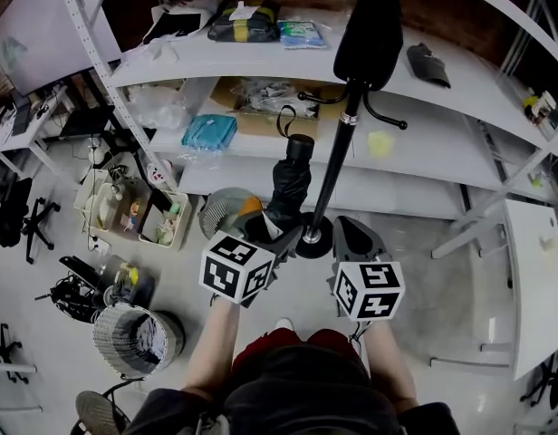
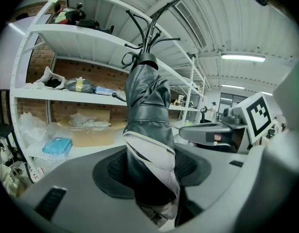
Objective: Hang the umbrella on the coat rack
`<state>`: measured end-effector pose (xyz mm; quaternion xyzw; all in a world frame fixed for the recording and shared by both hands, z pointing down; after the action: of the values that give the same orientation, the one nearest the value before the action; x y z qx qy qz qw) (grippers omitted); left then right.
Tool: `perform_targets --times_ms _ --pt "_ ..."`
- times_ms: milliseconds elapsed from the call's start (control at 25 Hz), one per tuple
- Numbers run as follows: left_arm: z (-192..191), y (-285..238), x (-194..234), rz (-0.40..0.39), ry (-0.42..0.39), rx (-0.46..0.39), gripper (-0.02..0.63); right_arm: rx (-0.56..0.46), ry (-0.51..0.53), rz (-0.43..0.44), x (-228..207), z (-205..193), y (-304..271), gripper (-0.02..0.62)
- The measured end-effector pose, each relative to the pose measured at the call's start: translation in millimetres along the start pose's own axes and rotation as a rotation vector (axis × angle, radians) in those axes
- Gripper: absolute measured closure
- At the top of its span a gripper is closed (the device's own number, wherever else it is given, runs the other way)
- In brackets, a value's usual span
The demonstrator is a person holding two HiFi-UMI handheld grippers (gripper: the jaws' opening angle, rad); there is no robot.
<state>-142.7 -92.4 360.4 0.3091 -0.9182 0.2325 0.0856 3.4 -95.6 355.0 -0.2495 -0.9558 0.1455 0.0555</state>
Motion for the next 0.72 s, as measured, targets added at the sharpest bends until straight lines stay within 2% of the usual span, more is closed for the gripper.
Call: perform_targets --times_ms 320,720 --pt "12 -26 12 -0.033 -0.013 0.018 0.385 0.007 0.044 -0.025 -17 11 -18 0.577" --pt "37 -62 41 -0.035 -0.013 0.025 0.385 -0.029 0.101 -0.007 -36 44 -62 0.577"
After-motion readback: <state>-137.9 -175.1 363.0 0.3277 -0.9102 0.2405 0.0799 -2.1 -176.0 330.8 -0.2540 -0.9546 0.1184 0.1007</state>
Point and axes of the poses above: the fingertips, and each gripper's own axes: y backward along the fingers, x to its left, z out of its top, the point moved 5 cm from there along y, backward along the fingers, and after that the axes turned 8 degrees about y, right-handed, at the moved point
